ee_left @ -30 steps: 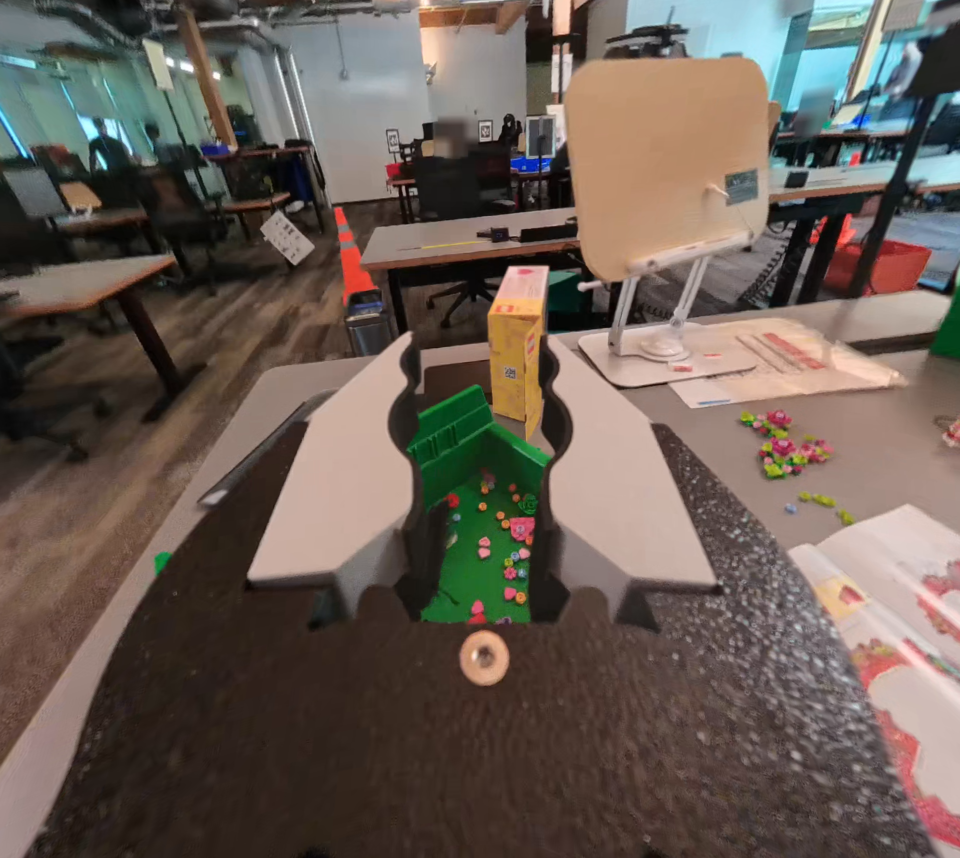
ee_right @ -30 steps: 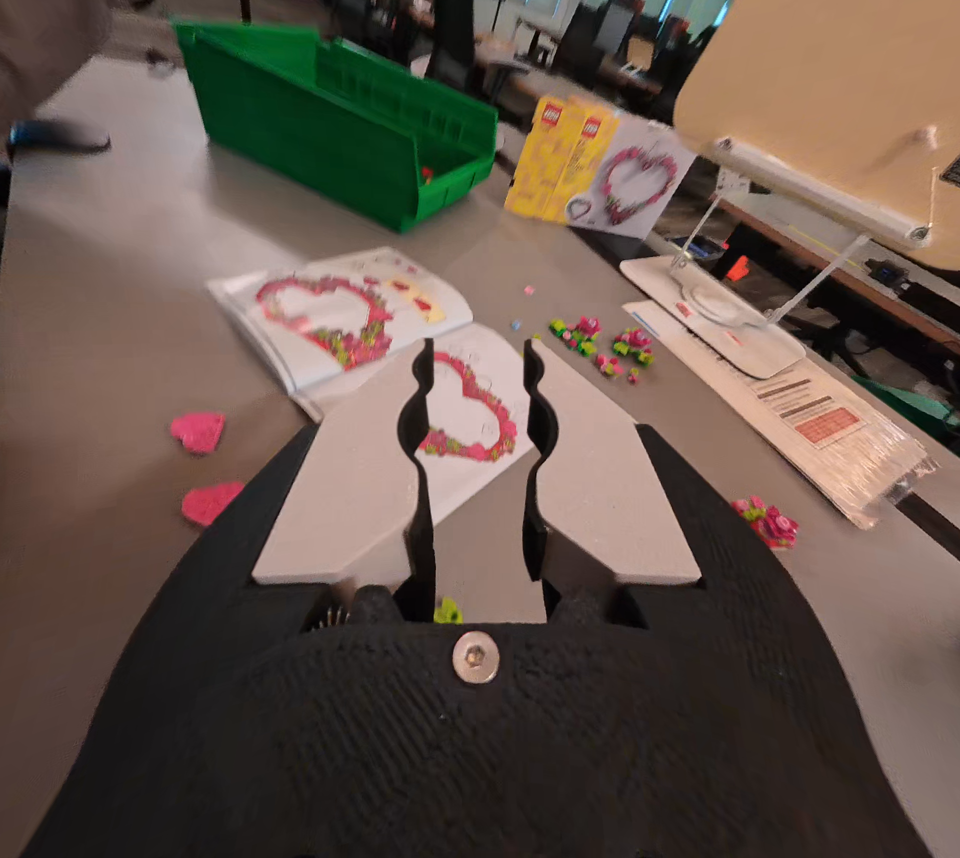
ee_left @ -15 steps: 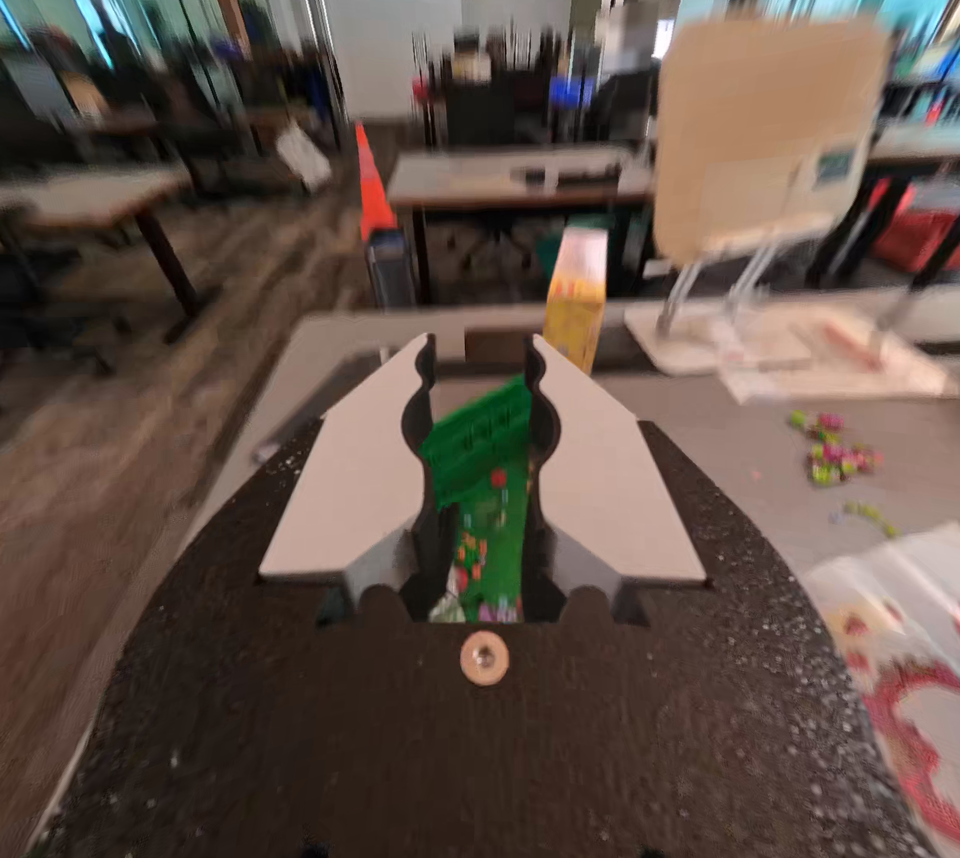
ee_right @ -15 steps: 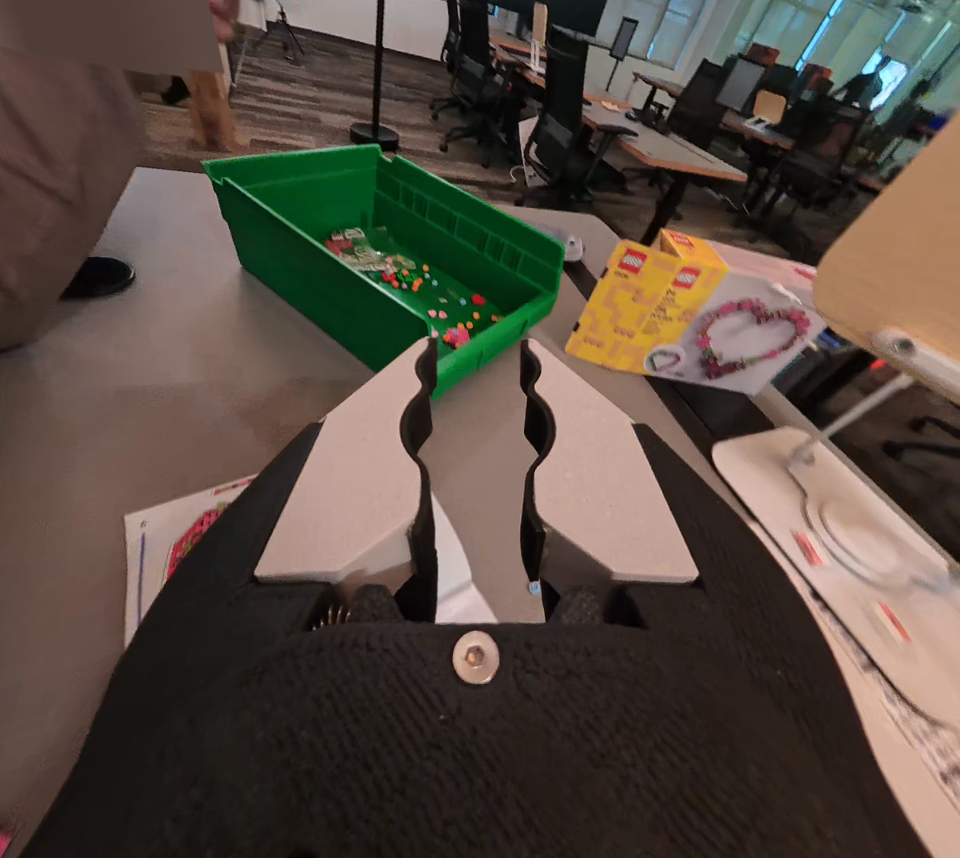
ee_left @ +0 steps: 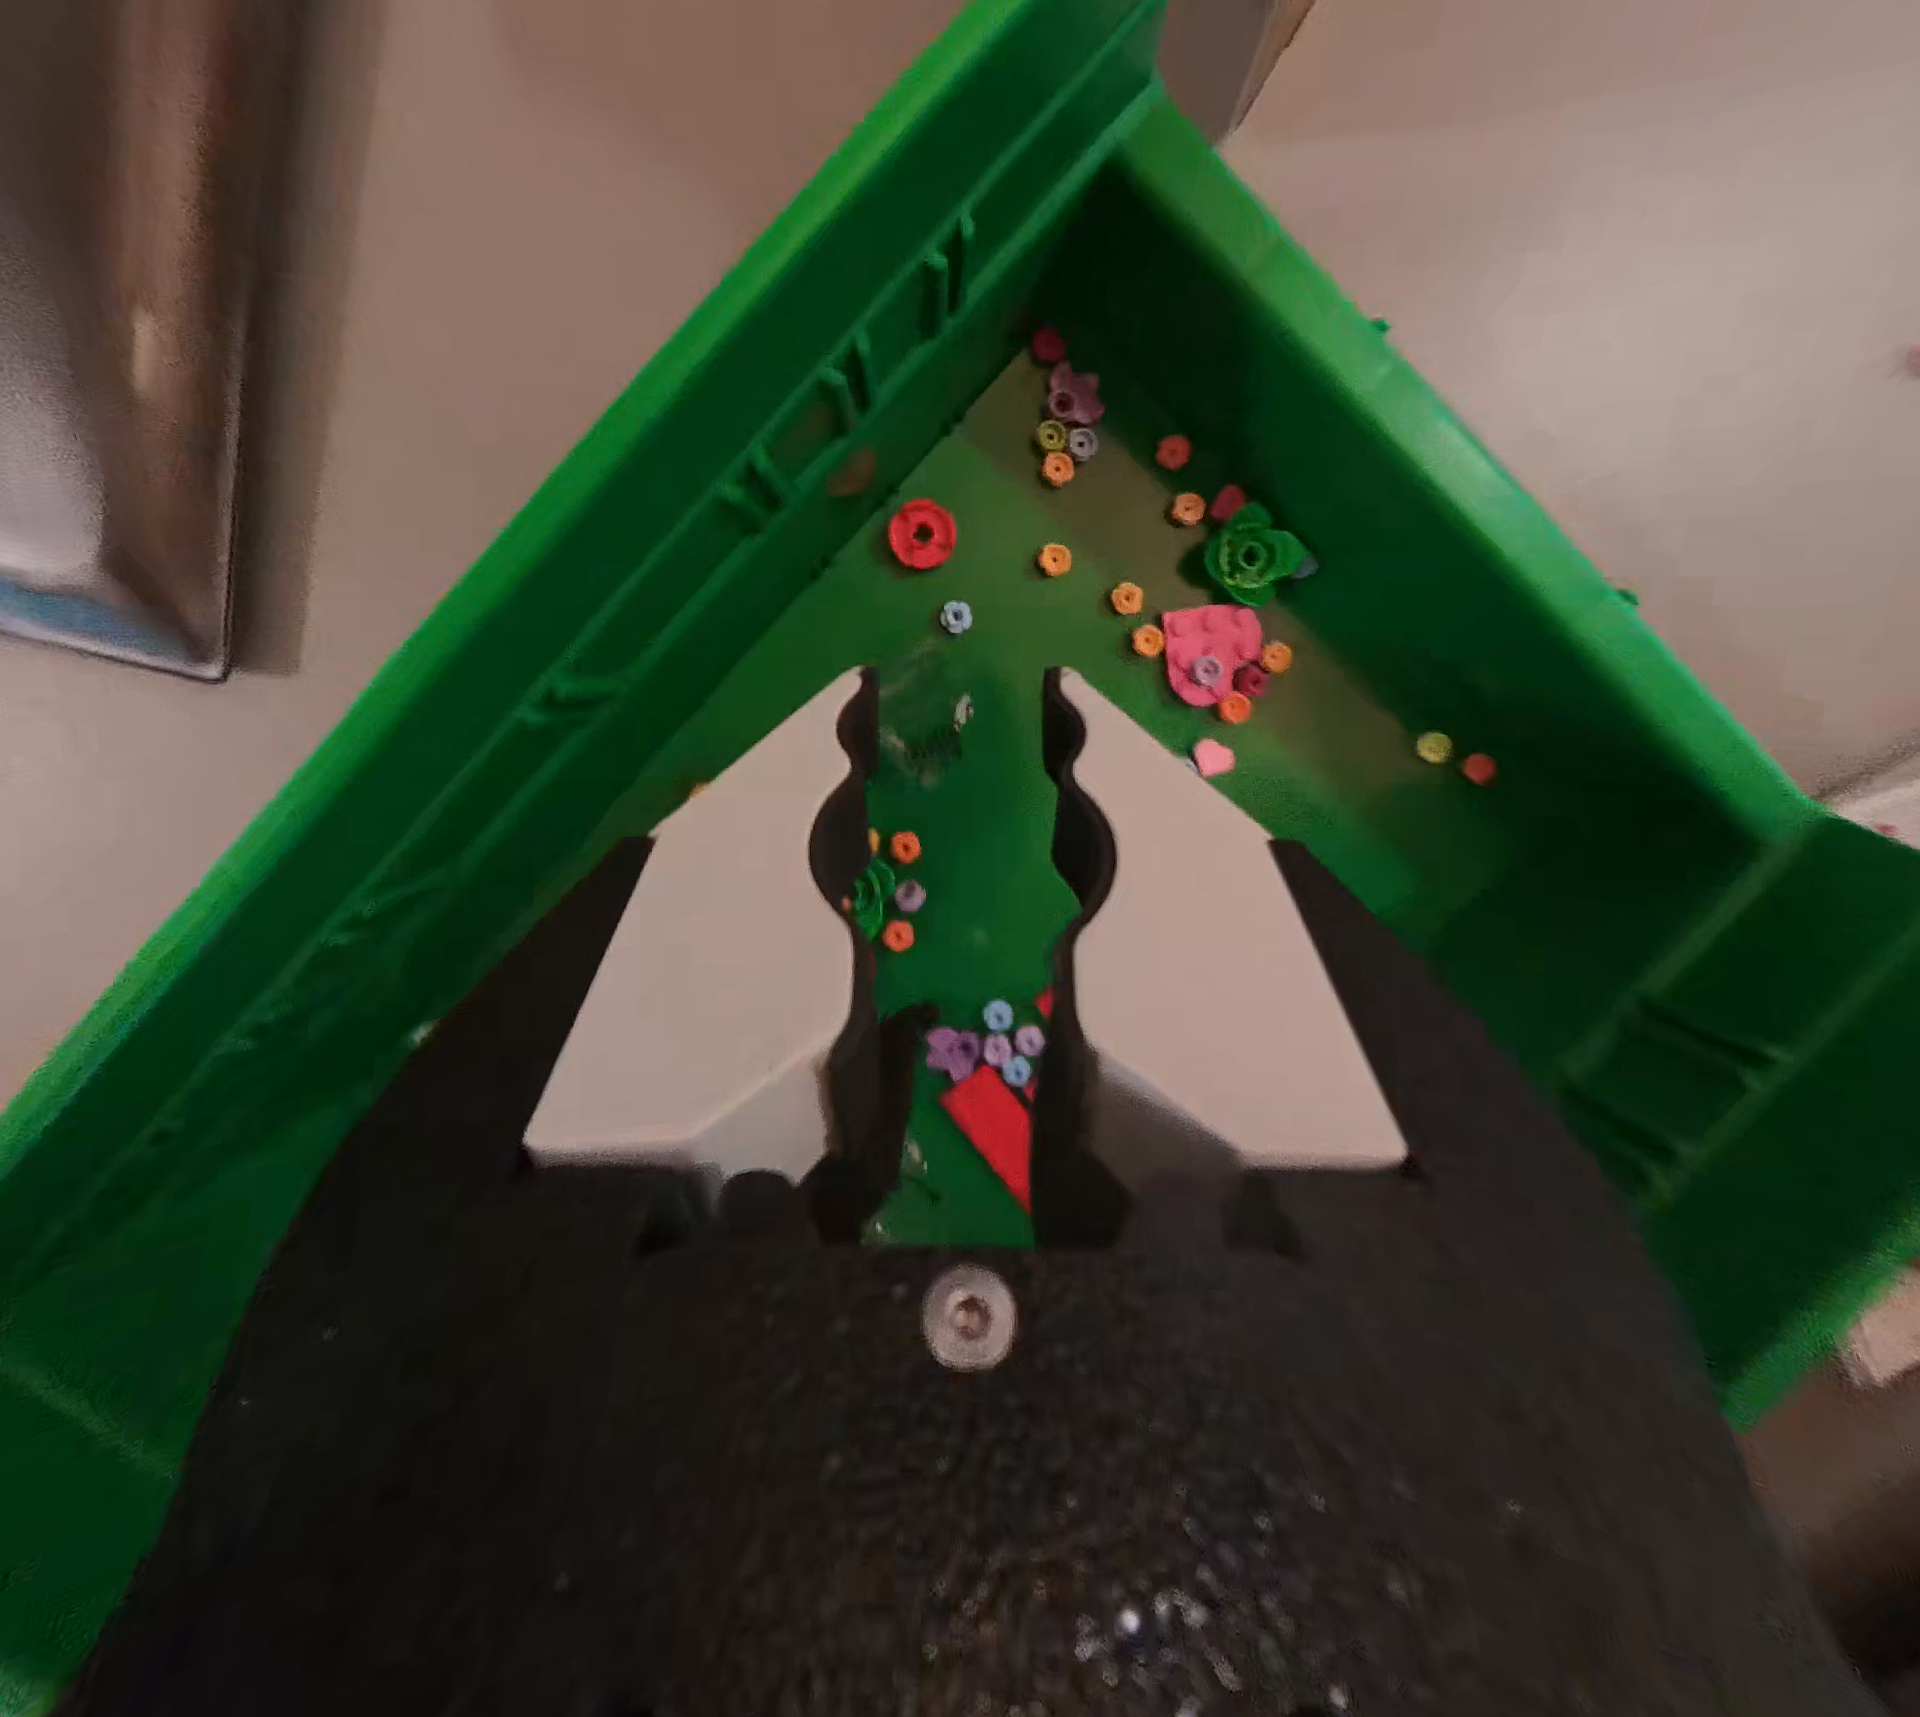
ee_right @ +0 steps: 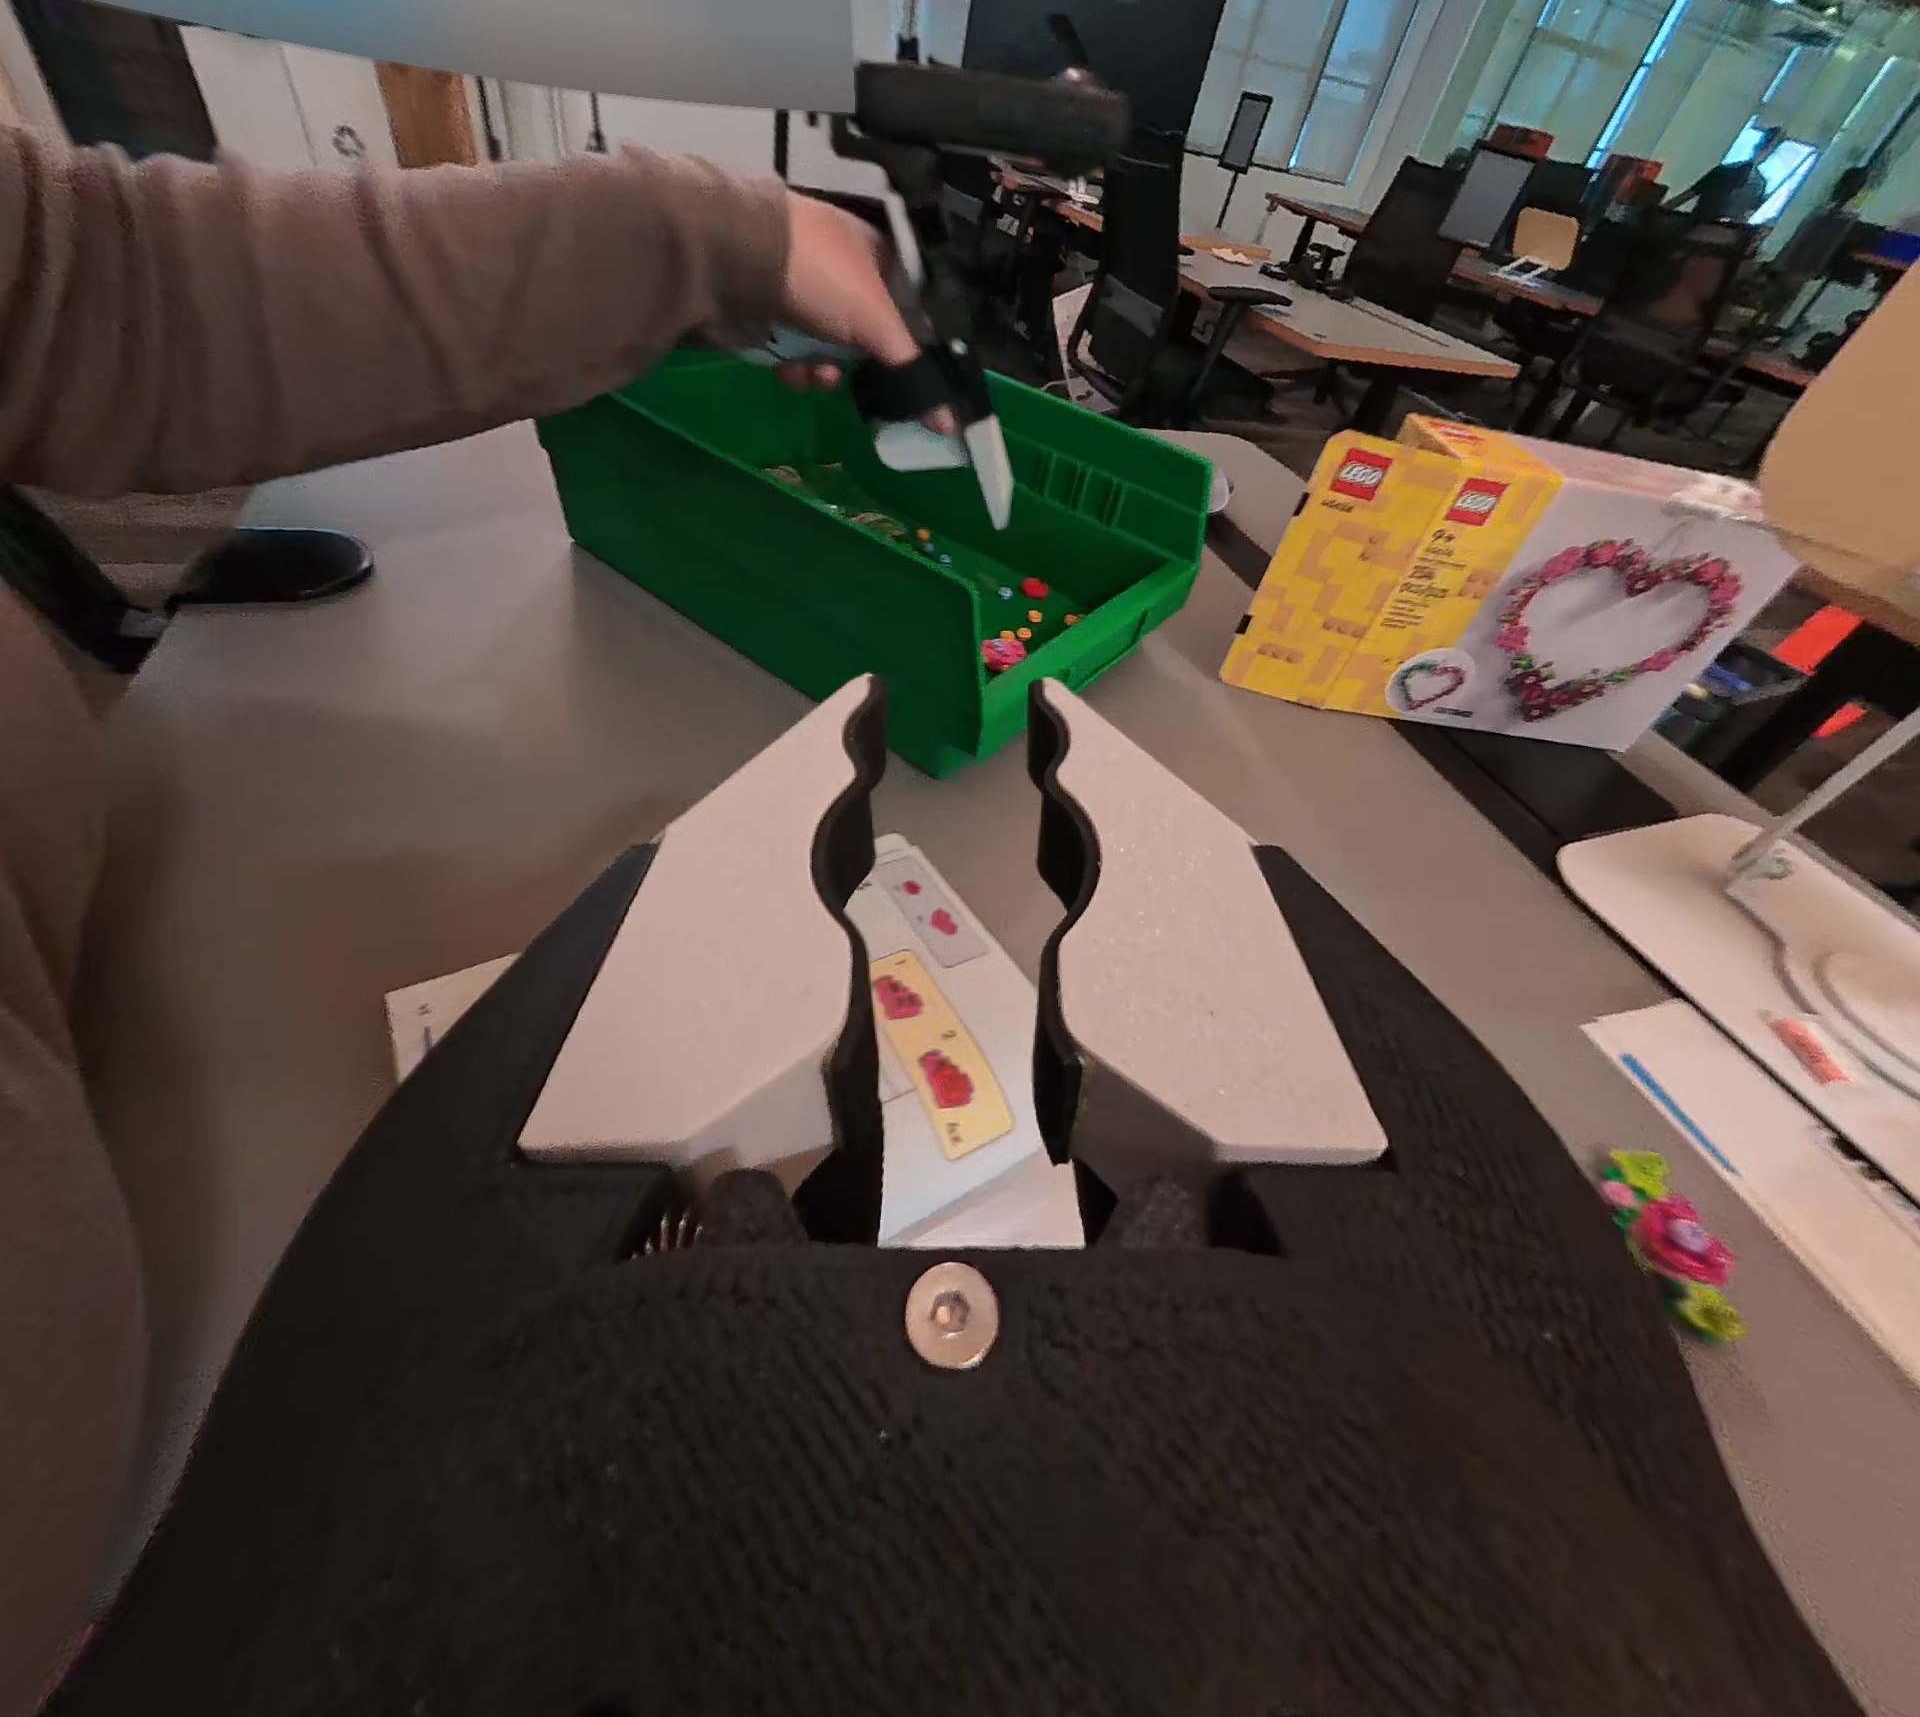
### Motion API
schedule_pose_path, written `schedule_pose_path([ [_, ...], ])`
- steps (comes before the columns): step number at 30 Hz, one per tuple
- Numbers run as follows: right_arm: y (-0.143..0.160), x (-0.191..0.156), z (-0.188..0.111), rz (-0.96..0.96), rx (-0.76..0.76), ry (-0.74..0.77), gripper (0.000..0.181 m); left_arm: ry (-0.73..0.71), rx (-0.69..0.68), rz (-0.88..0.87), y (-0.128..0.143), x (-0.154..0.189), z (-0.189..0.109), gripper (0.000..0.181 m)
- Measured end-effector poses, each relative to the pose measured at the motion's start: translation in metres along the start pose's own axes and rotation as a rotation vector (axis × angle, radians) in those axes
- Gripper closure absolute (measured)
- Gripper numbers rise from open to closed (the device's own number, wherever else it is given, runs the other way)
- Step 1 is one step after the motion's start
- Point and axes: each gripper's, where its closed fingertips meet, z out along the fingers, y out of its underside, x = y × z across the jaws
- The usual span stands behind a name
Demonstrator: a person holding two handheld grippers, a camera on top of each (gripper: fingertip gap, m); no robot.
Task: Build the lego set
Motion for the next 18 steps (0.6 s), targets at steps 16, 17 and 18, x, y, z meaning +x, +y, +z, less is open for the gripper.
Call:
schedule_pose_path([
  [16,0.01,-0.033,-0.027,0.216,0.125,-0.076,0.157,-0.121,0.069,-0.001,-0.019,-0.014,0.041,0.159],
  [17,0.009,-0.033,-0.028,0.224,0.133,-0.075,0.157,-0.13,0.067,0.004,-0.019,-0.014,0.042,0.159],
  [18,0.009,-0.033,-0.03,0.229,0.14,-0.073,0.157,-0.133,0.065,0.005,-0.019,-0.015,0.044,0.159],
])
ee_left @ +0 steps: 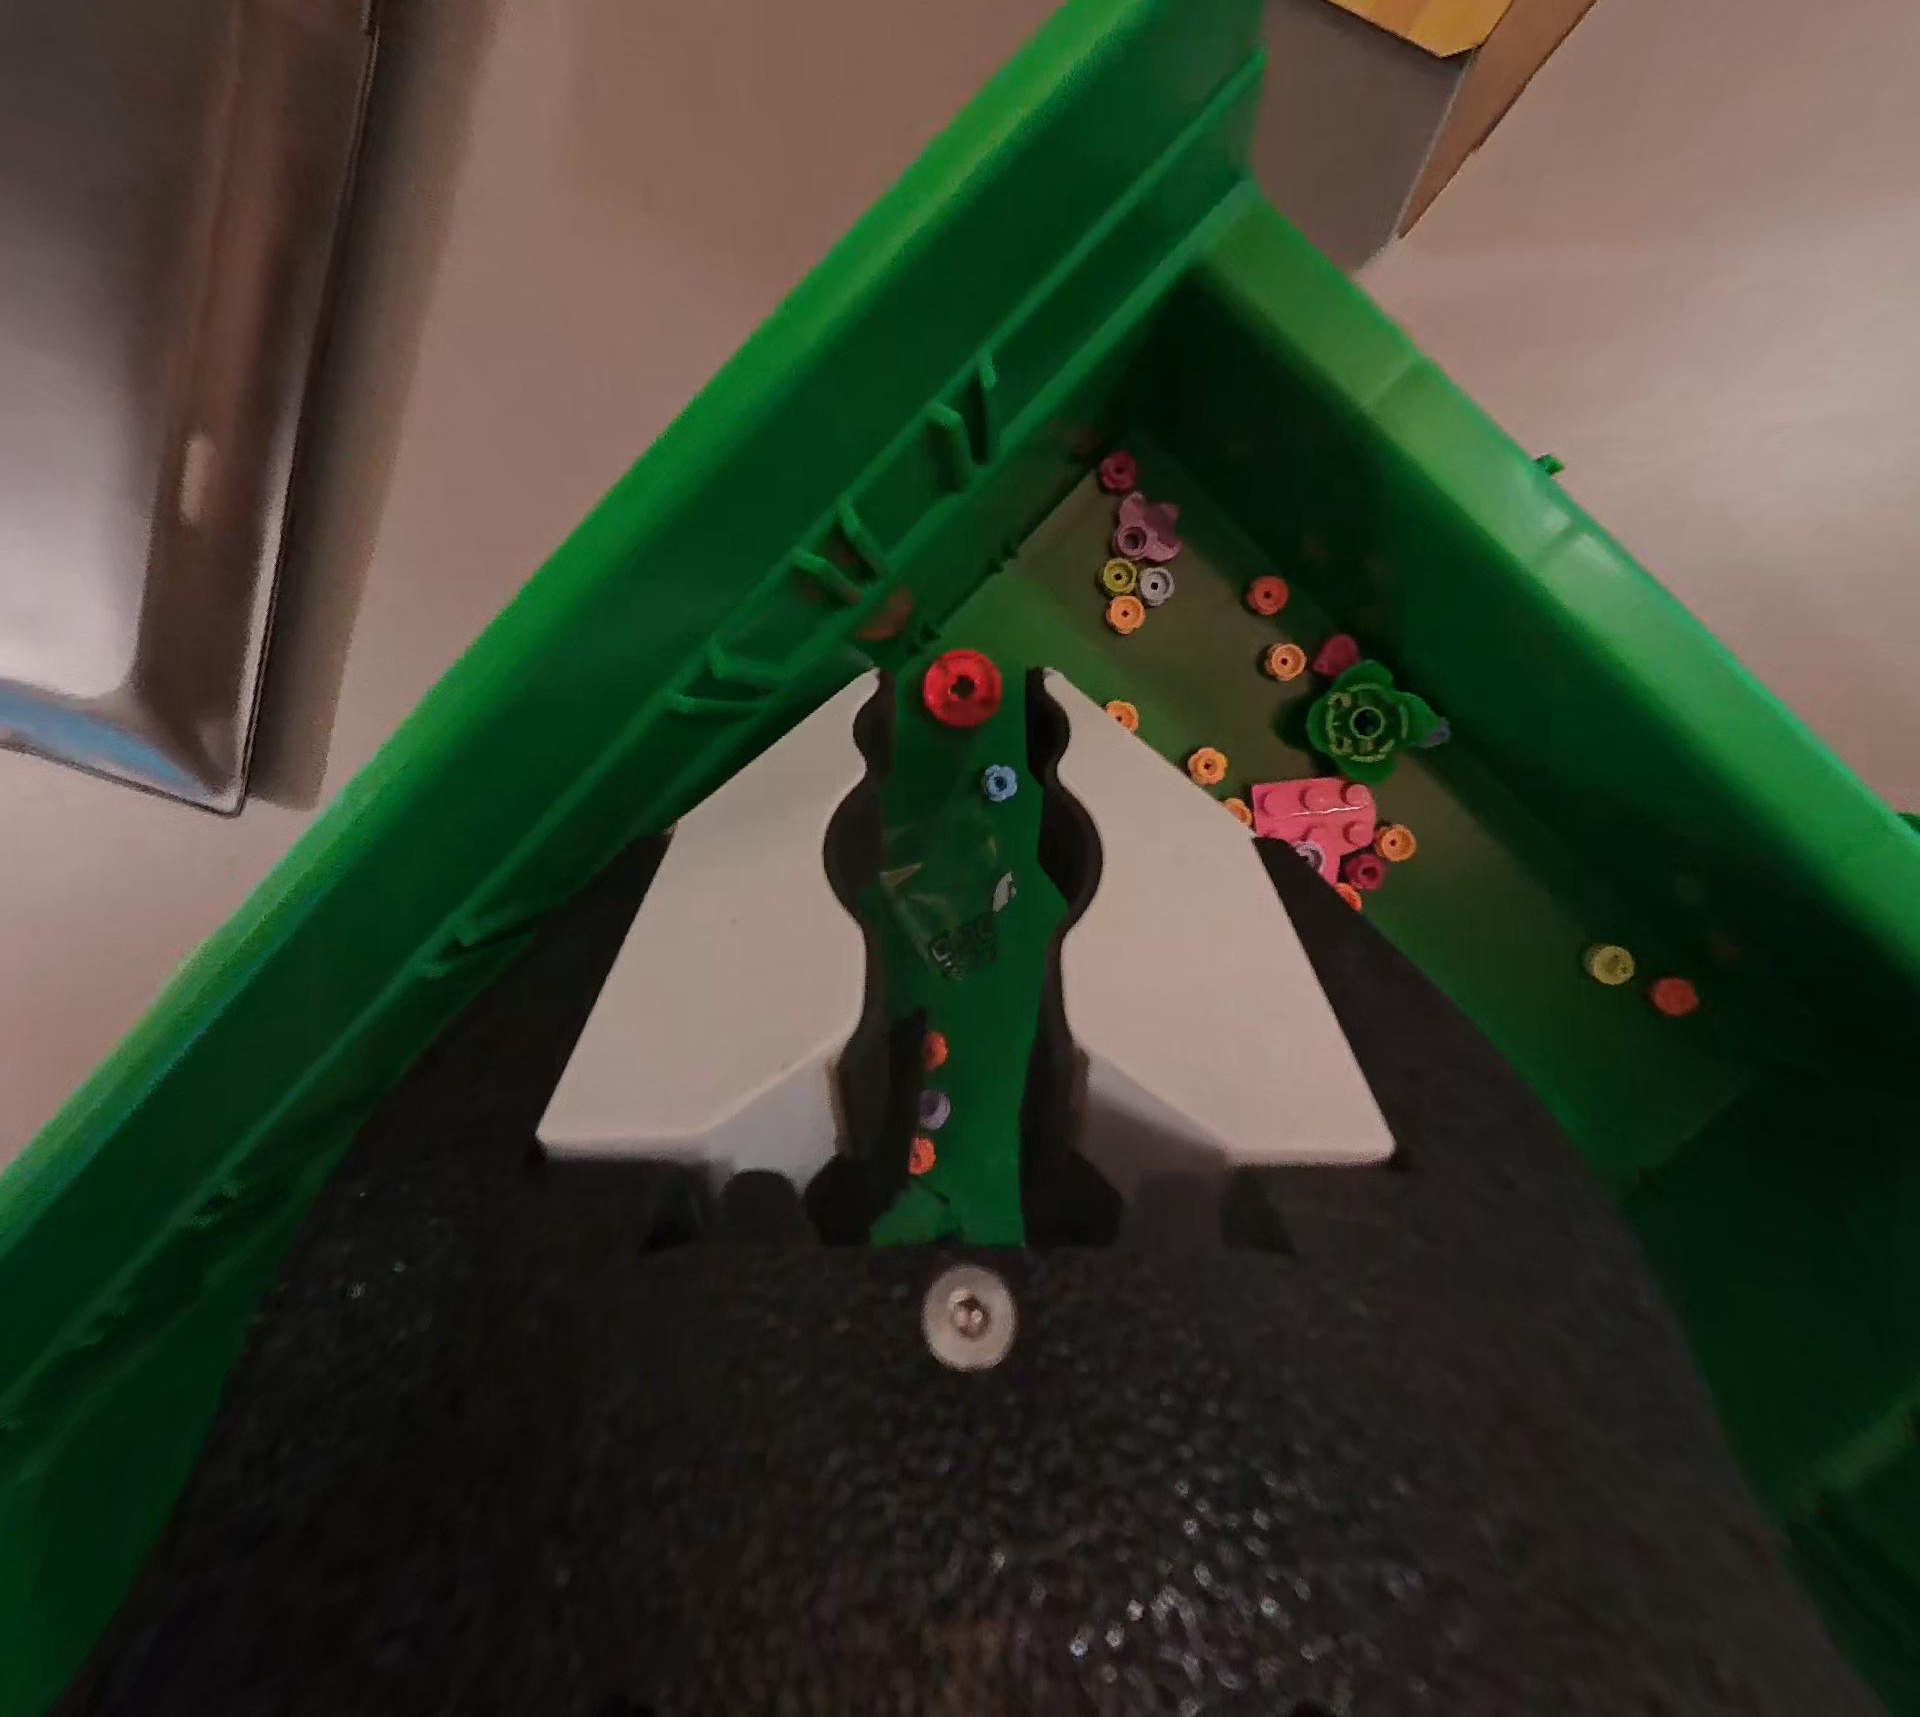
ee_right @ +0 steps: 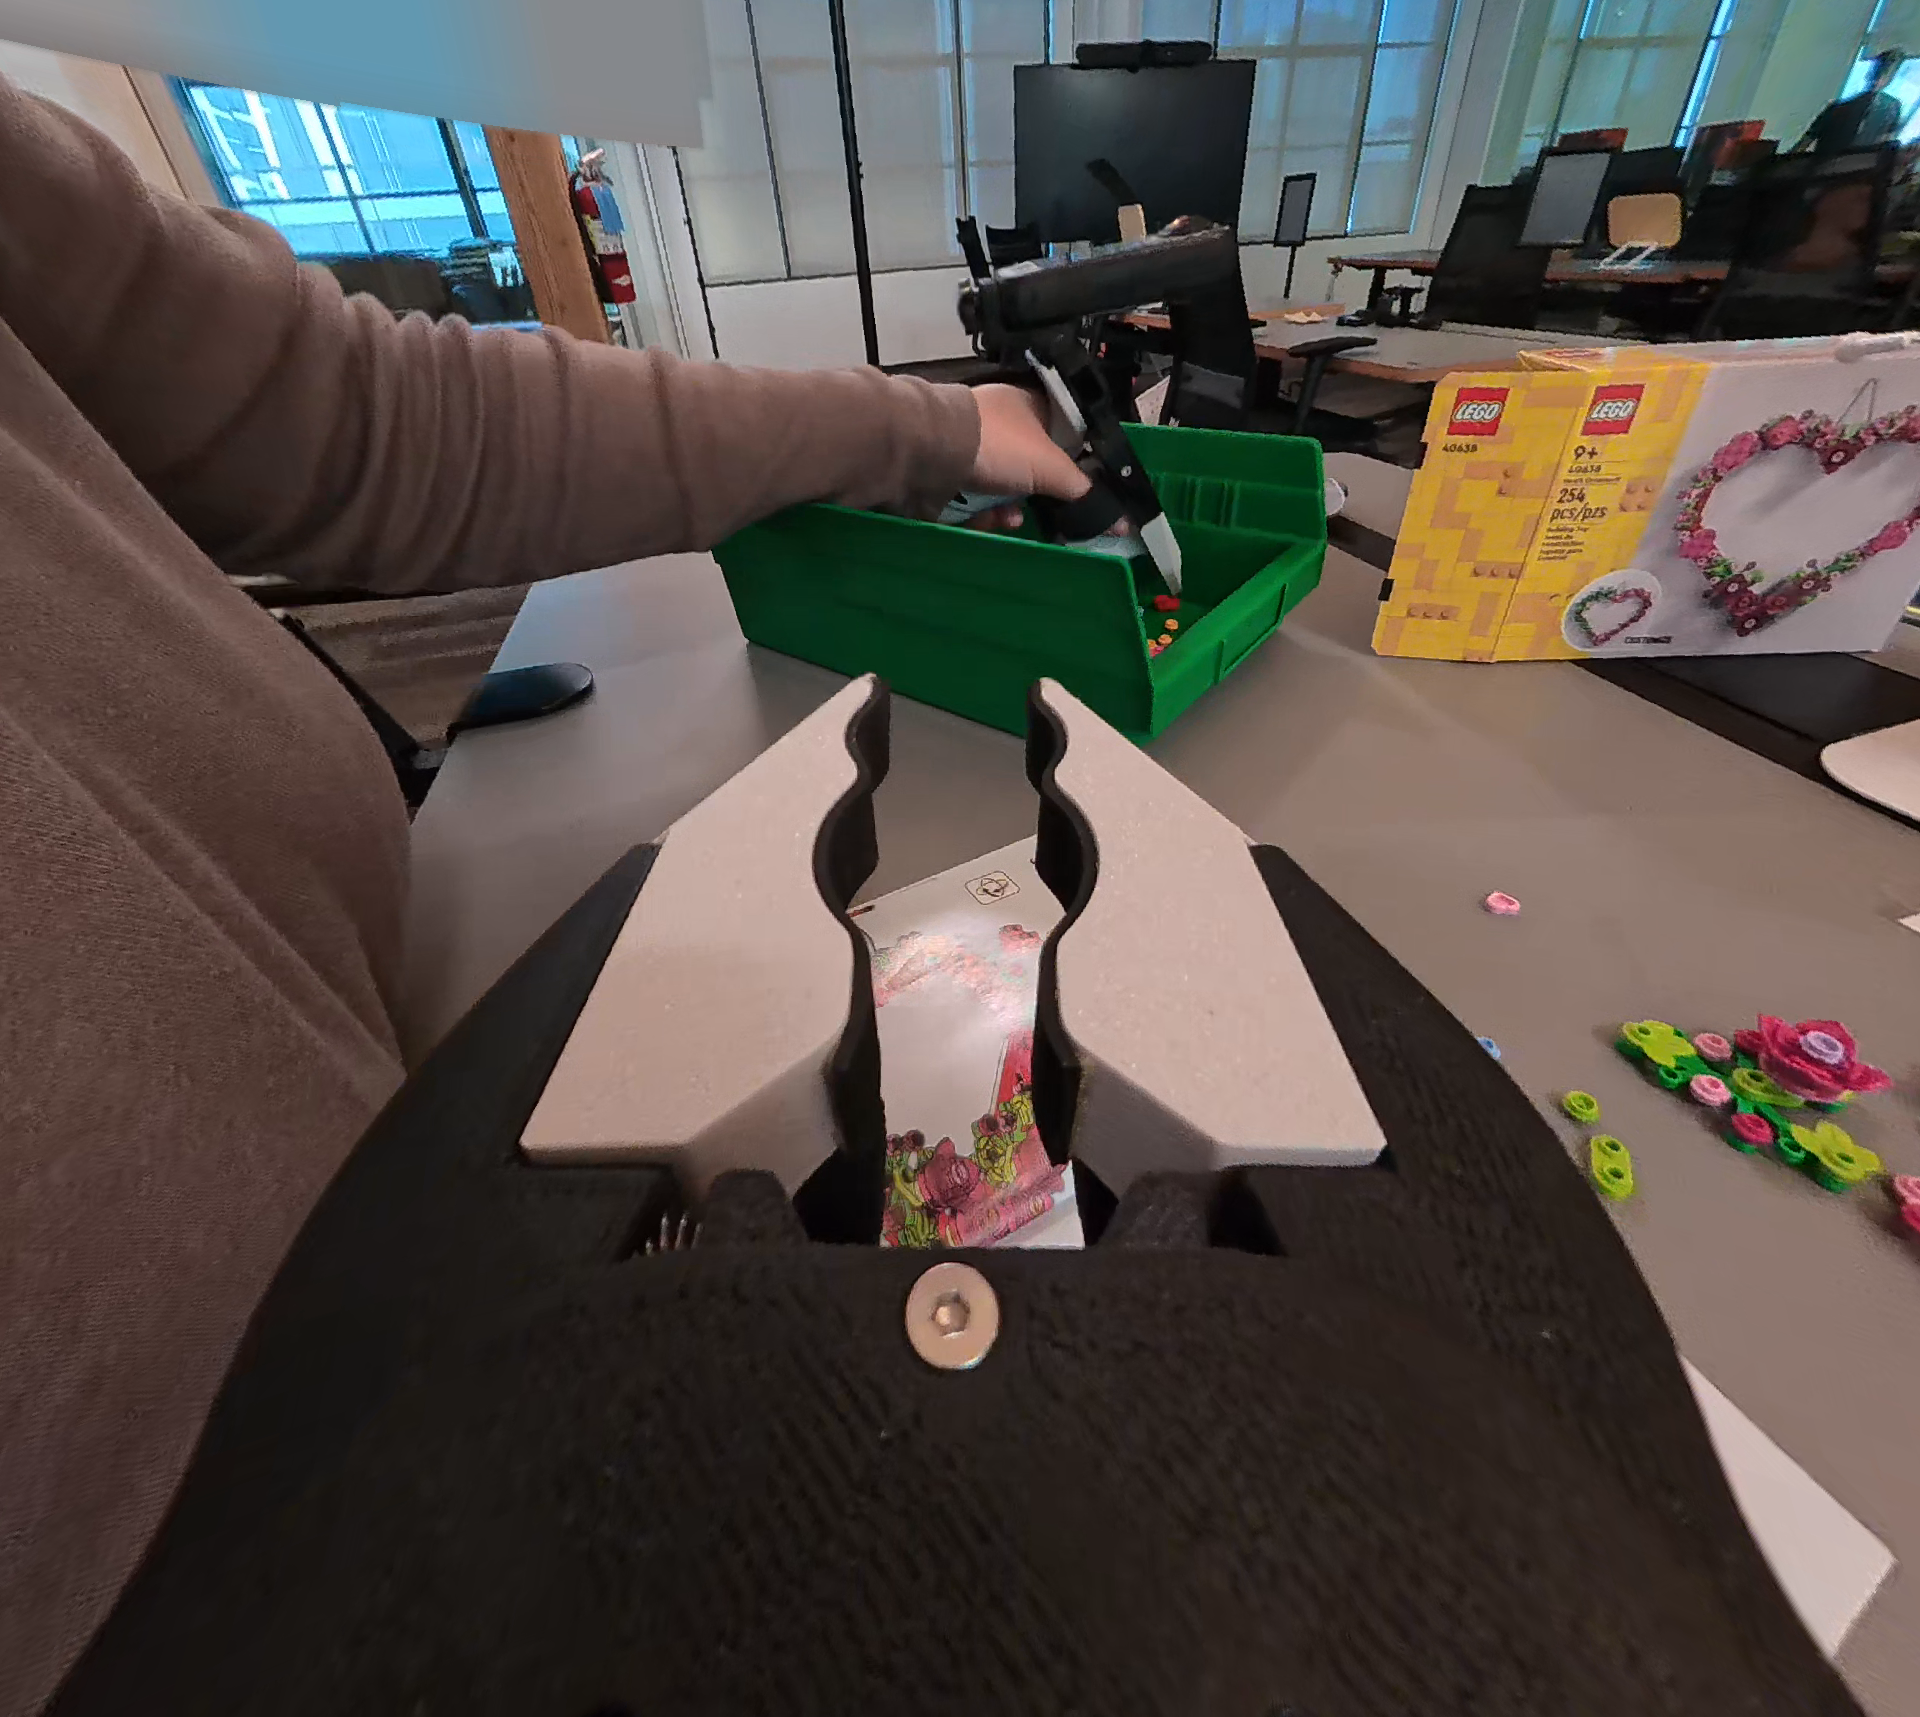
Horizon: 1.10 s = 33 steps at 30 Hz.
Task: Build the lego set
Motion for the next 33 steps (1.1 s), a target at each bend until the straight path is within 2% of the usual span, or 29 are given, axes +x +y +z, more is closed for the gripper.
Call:
schedule_pose_path([
  [7,-0.005,0.001,-0.011,-0.014,0.052,0.034,0.157,-0.038,-0.046,-0.018,0.003,-0.01,0.014,0.153],
  [9,-0.008,0.002,-0.015,-0.015,0.069,0.045,0.157,-0.045,-0.041,-0.03,0.002,-0.013,0.015,0.156],
  [11,-0.009,0.004,-0.018,-0.018,0.081,0.057,0.158,-0.068,-0.031,-0.014,0.001,-0.018,0.016,0.168],
  [15,-0.013,0.008,-0.023,-0.02,0.097,0.075,0.158,-0.047,-0.026,-0.022,0.003,-0.019,0.015,0.167],
  [19,-0.013,0.01,-0.024,-0.025,0.094,0.085,0.158,-0.043,-0.005,-0.009,0.002,-0.02,0.003,0.167],
  [22,-0.013,0.013,-0.026,-0.063,0.081,0.107,0.158,0.008,0.083,0.0,-0.009,-0.007,-0.023,0.167],
  [25,-0.016,0.019,-0.033,-0.128,0.077,0.15,0.158,0.099,0.234,0.052,-0.024,0.03,-0.069,0.167],
  [28,-0.025,0.031,-0.046,-0.191,0.09,0.216,0.158,0.253,0.404,0.172,-0.031,0.105,-0.128,0.167],
  [30,-0.034,0.042,-0.06,-0.243,0.102,0.284,0.158,0.382,0.472,0.266,-0.021,0.167,-0.157,0.168],
  [33,-0.05,0.063,-0.09,-0.335,0.126,0.417,0.159,0.591,0.458,0.482,0.022,0.264,-0.172,0.168],
])
